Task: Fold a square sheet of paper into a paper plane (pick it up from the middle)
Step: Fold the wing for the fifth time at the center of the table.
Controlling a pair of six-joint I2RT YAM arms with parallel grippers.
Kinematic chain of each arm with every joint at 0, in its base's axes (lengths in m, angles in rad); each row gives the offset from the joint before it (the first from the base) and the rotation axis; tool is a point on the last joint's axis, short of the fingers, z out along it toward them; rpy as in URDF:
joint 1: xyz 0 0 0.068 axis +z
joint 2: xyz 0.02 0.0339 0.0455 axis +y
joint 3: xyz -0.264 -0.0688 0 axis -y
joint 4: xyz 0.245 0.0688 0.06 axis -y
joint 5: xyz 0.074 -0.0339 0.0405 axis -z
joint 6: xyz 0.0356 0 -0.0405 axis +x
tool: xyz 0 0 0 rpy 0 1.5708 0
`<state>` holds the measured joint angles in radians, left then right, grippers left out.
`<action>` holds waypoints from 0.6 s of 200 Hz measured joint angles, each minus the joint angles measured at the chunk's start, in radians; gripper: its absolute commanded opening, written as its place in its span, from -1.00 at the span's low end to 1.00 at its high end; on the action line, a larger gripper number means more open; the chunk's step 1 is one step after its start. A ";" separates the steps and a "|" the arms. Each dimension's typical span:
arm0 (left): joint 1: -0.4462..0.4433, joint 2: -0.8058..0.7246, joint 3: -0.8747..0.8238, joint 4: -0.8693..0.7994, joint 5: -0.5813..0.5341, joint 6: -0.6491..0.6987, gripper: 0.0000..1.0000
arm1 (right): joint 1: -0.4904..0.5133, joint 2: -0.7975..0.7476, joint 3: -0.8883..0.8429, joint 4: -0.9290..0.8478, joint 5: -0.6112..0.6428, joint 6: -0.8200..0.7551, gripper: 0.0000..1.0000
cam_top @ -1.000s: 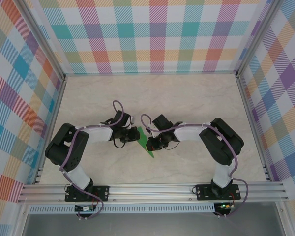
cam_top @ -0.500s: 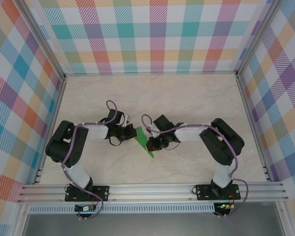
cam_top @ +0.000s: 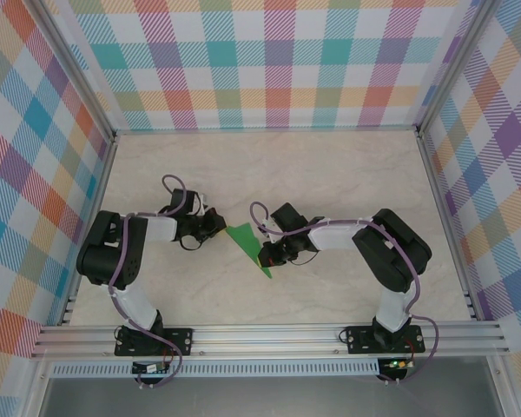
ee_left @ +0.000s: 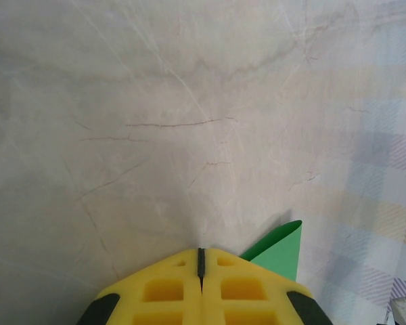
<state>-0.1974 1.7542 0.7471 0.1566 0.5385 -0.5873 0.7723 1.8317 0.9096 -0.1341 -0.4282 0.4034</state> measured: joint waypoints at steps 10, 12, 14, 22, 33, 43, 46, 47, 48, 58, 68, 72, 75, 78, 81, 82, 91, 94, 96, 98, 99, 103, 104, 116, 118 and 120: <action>0.002 -0.014 0.002 -0.017 -0.028 0.000 -0.93 | 0.000 0.000 0.000 0.000 0.000 0.001 -1.00; 0.003 -0.018 0.002 -0.021 -0.037 0.001 -0.93 | 0.000 0.000 0.000 0.000 0.000 0.000 -1.00; 0.004 -0.023 0.002 -0.026 -0.046 0.000 -0.92 | 0.000 0.000 0.000 0.000 -0.001 0.000 -1.00; 0.011 -0.045 0.002 -0.046 -0.074 0.000 -0.93 | 0.000 0.000 0.000 0.000 -0.001 0.001 -1.00; 0.013 -0.086 0.002 -0.072 -0.106 0.000 -0.93 | 0.000 0.000 0.000 0.000 -0.002 0.003 -1.00; 0.006 -0.137 0.000 -0.093 -0.131 0.000 -0.93 | 0.000 0.000 0.000 0.000 -0.002 0.003 -1.00; 0.003 -0.150 -0.001 -0.098 -0.139 0.000 -0.92 | 0.000 0.000 0.000 0.000 -0.002 0.003 -1.00; 0.002 -0.153 -0.001 -0.100 -0.140 0.000 -0.92 | 0.000 0.000 0.000 0.000 -0.002 0.003 -1.00; 0.001 -0.161 -0.002 -0.101 -0.143 0.000 -0.92 | 0.000 0.000 0.000 0.000 -0.002 0.003 -1.00; -0.012 -0.213 -0.010 -0.109 -0.166 -0.002 -0.92 | 0.000 0.000 0.000 0.000 -0.002 0.003 -1.00; -0.033 -0.256 -0.021 -0.110 -0.180 -0.008 -0.92 | 0.000 0.000 0.000 0.000 -0.002 0.003 -1.00; -0.044 -0.269 -0.026 -0.109 -0.184 -0.012 -0.92 | 0.000 0.000 0.000 0.000 -0.002 0.003 -1.00; -0.051 -0.277 -0.031 -0.110 -0.185 -0.015 -0.92 | 0.000 0.000 0.000 0.000 -0.002 0.003 -1.00; -0.063 -0.286 -0.036 -0.109 -0.186 -0.020 -0.92 | 0.000 0.000 0.000 0.000 -0.002 0.003 -1.00; -0.071 -0.293 -0.040 -0.109 -0.188 -0.024 -0.92 | 0.000 0.000 0.000 0.000 -0.002 0.003 -1.00; -0.074 -0.294 -0.041 -0.109 -0.188 -0.025 -0.92 | 0.000 0.000 0.000 0.000 -0.002 0.003 -1.00; -0.109 -0.304 -0.055 -0.108 -0.192 -0.039 -0.93 | 0.000 0.000 0.000 0.000 -0.002 0.003 -1.00; -0.119 -0.304 -0.059 -0.106 -0.194 -0.042 -0.93 | 0.000 0.000 0.000 0.000 -0.002 0.003 -1.00; -0.128 -0.304 -0.062 -0.105 -0.192 -0.047 -0.94 | 0.000 0.000 0.000 0.000 -0.002 0.003 -1.00; -0.137 -0.304 -0.065 -0.104 -0.193 -0.051 -0.94 | 0.000 0.000 0.000 0.000 -0.002 0.003 -1.00; -0.142 -0.304 -0.067 -0.104 -0.194 -0.052 -0.94 | 0.000 0.000 0.000 0.000 -0.002 0.003 -1.00; -0.161 -0.303 -0.074 -0.101 -0.192 -0.061 -0.95 | 0.000 0.000 0.000 0.000 -0.002 0.003 -1.00; -0.164 -0.303 -0.075 -0.101 -0.193 -0.062 -0.95 | 0.000 0.000 0.000 0.000 -0.002 0.003 -1.00; -0.216 -0.296 -0.095 -0.089 -0.190 -0.089 -0.98 | 0.000 0.000 0.000 0.000 -0.002 0.003 -1.00; -0.223 -0.294 -0.097 -0.085 -0.190 -0.092 -0.98 | 0.000 0.000 0.000 0.001 -0.002 0.003 -1.00; -0.232 -0.291 -0.099 -0.079 -0.190 -0.096 -0.98 | 0.000 0.000 0.000 0.001 -0.002 0.003 -1.00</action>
<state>-0.4290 1.4635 0.6479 0.0772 0.3485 -0.6830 0.7719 1.8317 0.9092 -0.1333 -0.4305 0.4068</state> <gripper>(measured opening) 0.040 0.044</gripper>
